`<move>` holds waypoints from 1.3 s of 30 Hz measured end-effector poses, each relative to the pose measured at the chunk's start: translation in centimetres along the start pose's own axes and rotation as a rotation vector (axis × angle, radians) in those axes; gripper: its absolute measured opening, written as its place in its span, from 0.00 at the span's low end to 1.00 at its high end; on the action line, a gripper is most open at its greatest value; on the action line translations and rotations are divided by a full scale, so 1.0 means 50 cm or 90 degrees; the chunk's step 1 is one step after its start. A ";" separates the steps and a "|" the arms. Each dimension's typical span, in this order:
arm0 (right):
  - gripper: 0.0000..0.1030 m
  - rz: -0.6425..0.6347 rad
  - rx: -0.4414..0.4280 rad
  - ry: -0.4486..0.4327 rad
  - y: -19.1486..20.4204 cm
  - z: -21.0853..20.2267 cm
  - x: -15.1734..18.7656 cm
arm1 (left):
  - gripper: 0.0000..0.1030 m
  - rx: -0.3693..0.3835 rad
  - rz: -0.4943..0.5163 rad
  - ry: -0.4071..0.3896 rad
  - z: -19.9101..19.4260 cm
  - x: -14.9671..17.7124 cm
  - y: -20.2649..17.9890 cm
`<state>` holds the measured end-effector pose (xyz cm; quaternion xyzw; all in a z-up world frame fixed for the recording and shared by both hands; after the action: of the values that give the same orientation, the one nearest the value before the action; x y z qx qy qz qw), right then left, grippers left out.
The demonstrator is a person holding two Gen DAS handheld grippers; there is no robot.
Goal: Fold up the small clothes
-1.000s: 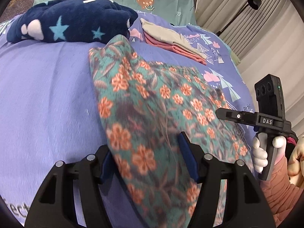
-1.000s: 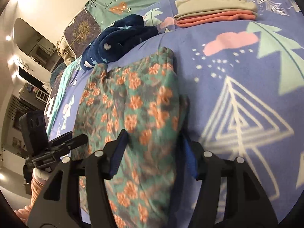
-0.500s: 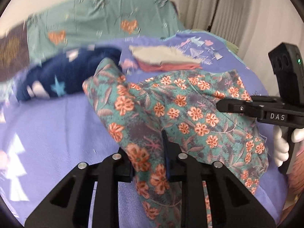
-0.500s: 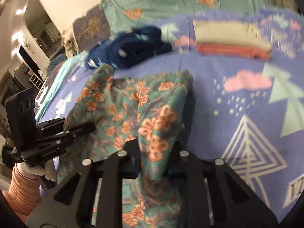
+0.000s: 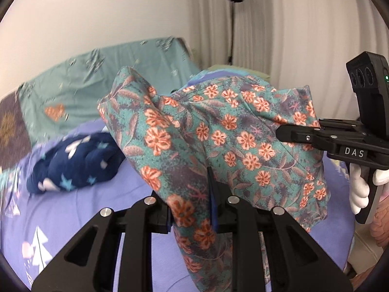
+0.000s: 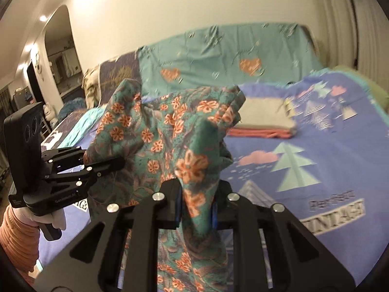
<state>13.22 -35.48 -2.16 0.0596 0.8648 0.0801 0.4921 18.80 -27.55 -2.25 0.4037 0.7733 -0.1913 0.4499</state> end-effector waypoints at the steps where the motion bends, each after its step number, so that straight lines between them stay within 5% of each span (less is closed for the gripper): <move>1: 0.17 0.005 0.007 -0.009 -0.011 -0.020 -0.001 | 0.22 0.005 0.012 -0.007 0.001 -0.013 -0.019; 10: 0.17 0.029 0.096 -0.083 -0.119 -0.178 -0.011 | 0.22 0.054 0.080 -0.034 0.037 -0.092 -0.160; 19: 0.17 0.040 0.197 -0.130 -0.241 -0.251 -0.021 | 0.22 0.087 0.157 -0.036 0.152 -0.201 -0.281; 28: 0.16 0.076 0.304 -0.140 -0.445 -0.230 -0.084 | 0.22 0.115 0.171 -0.040 0.328 -0.295 -0.359; 32: 0.16 0.152 0.327 -0.120 -0.579 -0.184 -0.092 | 0.22 0.105 0.200 -0.032 0.430 -0.312 -0.406; 34: 0.16 0.174 0.337 -0.118 -0.624 -0.166 -0.100 | 0.26 0.101 0.203 -0.033 0.479 -0.319 -0.417; 36: 0.16 0.198 0.362 -0.122 -0.675 -0.146 -0.111 | 0.40 0.068 0.204 -0.007 0.561 -0.309 -0.412; 37: 0.17 0.204 0.364 -0.128 -0.697 -0.132 -0.114 | 0.47 0.047 0.197 0.022 0.596 -0.292 -0.406; 38: 0.28 0.203 0.373 -0.131 -0.719 -0.115 -0.114 | 0.48 0.029 0.189 0.069 0.638 -0.259 -0.393; 39: 0.51 0.203 0.402 -0.108 -0.754 -0.086 -0.102 | 0.48 0.024 0.188 0.108 0.666 -0.222 -0.381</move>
<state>11.21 -73.68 -3.16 0.3488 0.7831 -0.1202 0.5007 24.66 -65.95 -11.49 0.5361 0.7370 -0.1026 0.3987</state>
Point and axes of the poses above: each gripper's, at about its wrist camera, not at the fingertips, and z roughly the way its jaws point, y to its left, x to its underside, the point moved 7 cm from there along z, roughly the way its jaws point, and after that the axes turned 1 degree about -x, right-handed, at the moved point
